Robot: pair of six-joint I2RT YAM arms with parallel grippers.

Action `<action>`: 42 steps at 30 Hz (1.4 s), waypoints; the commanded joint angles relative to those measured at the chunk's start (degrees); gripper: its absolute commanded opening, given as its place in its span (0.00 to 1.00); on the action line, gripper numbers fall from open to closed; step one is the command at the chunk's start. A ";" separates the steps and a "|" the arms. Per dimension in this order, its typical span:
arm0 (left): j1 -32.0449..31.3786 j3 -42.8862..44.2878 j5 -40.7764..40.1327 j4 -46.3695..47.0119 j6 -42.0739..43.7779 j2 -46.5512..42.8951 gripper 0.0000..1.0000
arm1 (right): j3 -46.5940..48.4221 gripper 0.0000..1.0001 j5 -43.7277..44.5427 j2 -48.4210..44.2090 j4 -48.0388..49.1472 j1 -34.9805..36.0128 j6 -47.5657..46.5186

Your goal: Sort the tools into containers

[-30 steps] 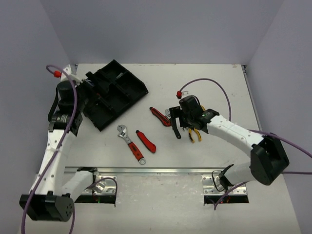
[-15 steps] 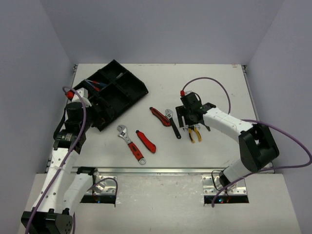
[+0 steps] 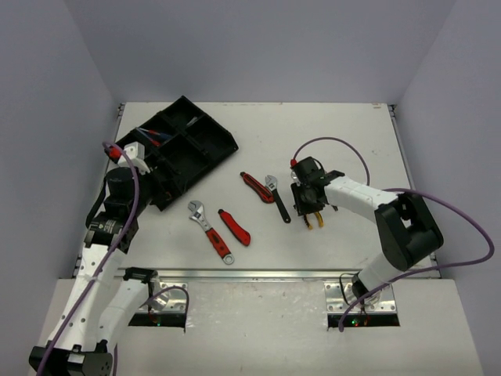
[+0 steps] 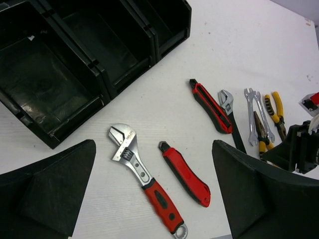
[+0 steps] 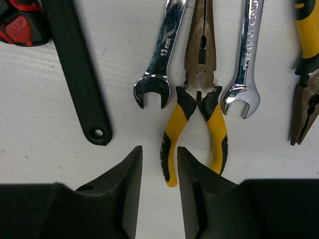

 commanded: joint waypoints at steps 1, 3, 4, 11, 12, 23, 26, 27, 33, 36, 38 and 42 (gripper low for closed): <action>-1.27 -0.16 1.16 2.47 0.59 0.64 1.00 | -0.76 0.33 0.99 2.19 0.42 0.03 1.22; -1.48 -0.16 0.86 2.40 0.55 0.58 1.00 | -1.41 0.30 0.10 2.96 0.85 0.03 1.46; -1.55 -0.16 0.72 2.38 0.51 0.51 1.00 | -1.73 0.28 -0.21 3.30 1.08 0.03 1.57; -1.95 -0.16 0.59 2.37 0.37 0.21 1.00 | -4.44 0.06 -2.30 2.81 2.30 -0.06 2.59; -1.95 -0.16 0.63 2.33 0.37 0.30 1.00 | -4.61 0.03 -2.43 2.43 2.26 -0.06 2.59; -1.95 -4.64 17.15 9.97 -6.11 2.05 1.00 | -7.93 0.00 -6.57 -16.17 2.74 0.61 3.09; -2.45 -13.04 24.98 27.26 -17.29 3.04 1.00 | -8.82 0.00 -10.54 -21.20 4.59 0.57 2.58; -2.91 -16.11 26.34 33.47 -20.78 3.84 1.00 | -8.94 0.00 -11.87 -22.54 5.23 0.62 2.52; -14.71 -23.92 20.51 58.66 -33.41 8.71 1.00 | -9.15 0.00 -19.84 -28.27 10.22 2.33 3.10; -23.69 -19.80 11.13 59.69 -32.09 12.51 0.99 | -8.20 0.00 -21.55 -29.94 13.29 5.82 3.78; -27.47 -17.66 6.95 60.04 -32.86 17.28 0.97 | -7.47 0.00 -21.18 -30.33 15.00 8.38 4.04; -32.69 -13.81 -0.84 59.40 -35.14 24.70 0.89 | -4.71 0.00 -19.93 -28.80 16.26 11.90 5.13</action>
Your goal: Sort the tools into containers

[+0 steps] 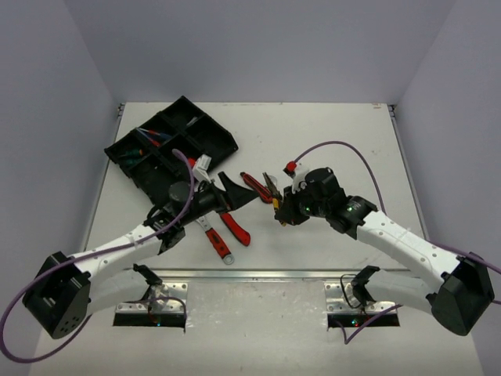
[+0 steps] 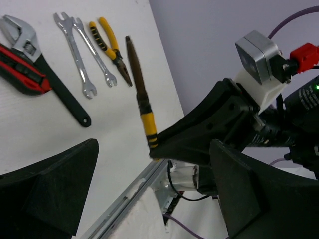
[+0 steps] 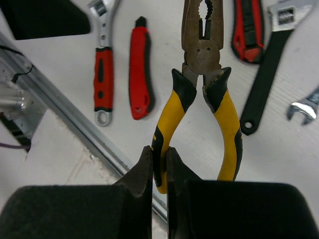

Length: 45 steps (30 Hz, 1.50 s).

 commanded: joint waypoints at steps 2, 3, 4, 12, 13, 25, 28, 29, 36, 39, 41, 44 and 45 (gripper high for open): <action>-4.55 5.27 -11.81 5.65 -4.05 9.07 0.87 | 5.18 0.00 -1.50 0.36 7.65 3.33 2.00; -5.09 6.03 -12.22 6.02 -4.25 10.10 0.85 | 5.77 0.00 -1.84 0.62 7.77 3.66 2.18; -5.63 6.85 -12.47 6.21 -4.17 11.39 0.82 | 6.30 0.00 -2.08 0.78 7.89 3.95 2.34; -7.70 9.98 -12.80 6.64 -4.83 16.90 0.55 | 8.50 0.00 -3.03 1.88 9.12 4.94 2.91; -7.94 10.18 -12.11 7.28 -4.86 17.37 0.51 | 8.61 0.00 -3.23 2.20 9.40 5.07 3.01; -11.49 10.87 -9.97 10.42 -6.34 19.86 0.00 | 9.98 0.00 -0.43 4.21 10.39 5.59 3.68; -10.04 14.92 -12.61 1.71 -3.42 19.32 0.00 | 9.16 0.60 2.86 2.99 8.83 5.56 4.19; -8.30 16.13 -12.43 -0.65 -2.33 19.26 0.00 | 8.81 0.82 5.16 1.86 8.24 5.50 4.37; 10.59 33.37 -11.81 -20.01 7.11 25.35 0.00 | 6.90 0.99 18.50 -8.44 -1.20 5.50 3.31; 18.59 43.27 -7.01 -24.95 8.59 32.30 0.00 | 6.76 0.99 22.41 -11.64 -3.65 5.42 2.61; 22.42 50.30 -5.15 -28.77 9.52 39.00 0.00 | 6.58 0.99 23.06 -12.84 -4.59 5.41 2.01; 28.01 64.55 -1.74 -36.55 11.04 50.93 0.00 | 6.23 0.99 23.29 -14.24 -6.03 5.41 1.21; 29.16 68.20 -0.85 -38.27 11.36 54.52 0.00 | 6.20 0.99 23.35 -14.44 -6.23 5.36 0.84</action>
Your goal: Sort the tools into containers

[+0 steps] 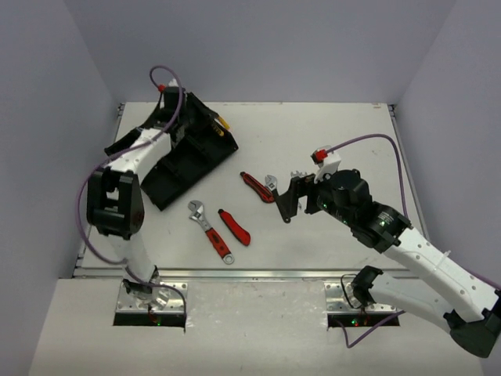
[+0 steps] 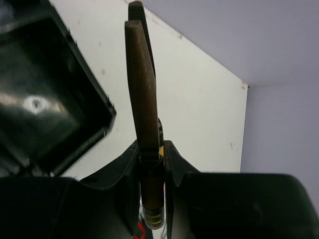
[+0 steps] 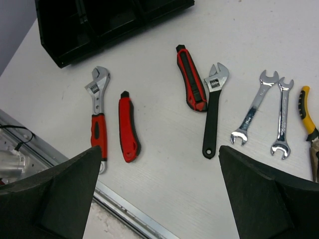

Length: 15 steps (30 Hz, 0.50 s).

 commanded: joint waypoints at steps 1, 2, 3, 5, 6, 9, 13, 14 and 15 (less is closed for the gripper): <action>6.85 17.50 6.59 -10.29 4.12 14.84 0.00 | -0.09 0.99 3.70 -1.44 -2.55 0.00 -2.13; 8.25 22.11 7.16 -12.52 4.93 17.90 0.00 | -0.40 0.99 3.65 -1.75 -2.84 0.00 -2.47; 8.99 26.63 7.38 -14.85 5.51 20.69 0.00 | -0.81 0.99 3.66 -2.05 -3.04 0.00 -2.80; 10.30 33.55 7.71 -18.25 5.79 24.58 0.00 | -1.64 0.99 3.94 -2.42 -3.18 -0.02 -3.36; 11.94 36.16 8.31 -19.04 5.66 25.72 0.00 | -2.03 0.99 4.28 -2.51 -3.18 -0.07 -3.75; 14.45 42.29 10.00 -20.83 5.57 30.40 0.00 | -2.69 0.99 5.32 -2.24 -3.09 -0.09 -4.41; 15.40 46.95 12.31 -22.45 5.56 33.98 0.00 | -3.04 0.99 5.84 -1.58 -3.09 -0.18 -5.13; 15.40 46.69 12.55 -22.04 5.35 34.08 0.00 | -2.96 0.99 5.97 -1.48 -3.08 -0.18 -5.13; 15.40 46.02 13.07 -21.29 4.97 34.23 0.00 | -2.88 0.99 5.90 -1.33 -3.00 -0.18 -5.13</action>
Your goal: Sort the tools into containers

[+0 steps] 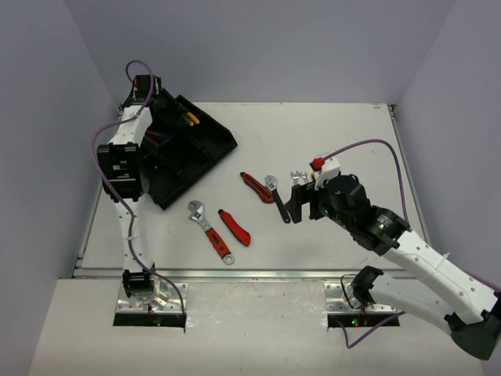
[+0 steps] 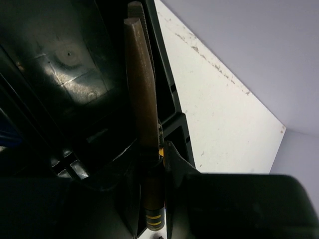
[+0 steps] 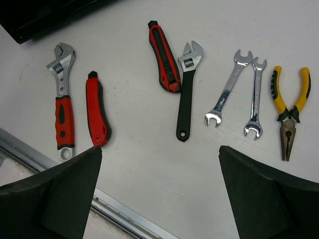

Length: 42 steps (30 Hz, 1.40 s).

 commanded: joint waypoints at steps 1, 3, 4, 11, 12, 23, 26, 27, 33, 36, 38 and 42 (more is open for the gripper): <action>0.39 3.14 3.79 1.68 -0.26 -0.40 0.00 | -0.19 0.99 2.18 0.42 1.18 -0.11 -1.20; 0.70 2.71 4.79 2.36 -0.84 0.55 0.00 | -0.11 0.99 1.65 0.37 1.24 -0.18 -1.15; 1.00 2.36 5.30 2.81 -1.31 0.76 0.00 | -0.13 0.99 1.43 0.33 1.23 -0.17 -1.09; 2.22 1.28 7.76 4.77 -2.85 2.03 0.07 | -0.06 0.99 0.81 0.38 1.24 -0.16 -0.71; 2.49 1.23 7.92 4.99 -3.17 2.30 0.09 | 0.05 0.99 0.49 0.60 1.24 -0.10 -0.60; 4.75 0.25 8.10 5.76 -4.48 3.38 0.19 | 0.16 0.99 -1.02 1.49 1.77 -0.15 -0.23; 5.08 -0.05 8.25 5.94 -4.68 3.67 0.30 | 0.07 0.99 -1.24 1.64 1.86 -0.09 -0.11; 5.18 -0.06 8.37 5.99 -4.70 3.74 0.36 | 0.07 0.99 -1.24 1.69 1.86 -0.09 -0.09; 5.60 -0.27 8.46 6.07 -4.74 4.20 0.49 | 0.06 0.99 -1.60 2.21 2.20 -0.17 -0.13; 5.71 -0.60 8.42 6.11 -4.47 3.17 0.56 | 0.19 0.99 -1.60 2.48 2.21 -0.18 -0.35; 5.56 -1.07 9.26 6.67 -4.47 1.45 0.62 | 0.46 0.99 -1.67 2.91 2.35 -0.18 -0.48; 5.16 -1.37 10.80 7.13 -3.65 -2.38 0.95 | 1.16 0.99 -0.40 4.61 2.37 -0.20 -0.20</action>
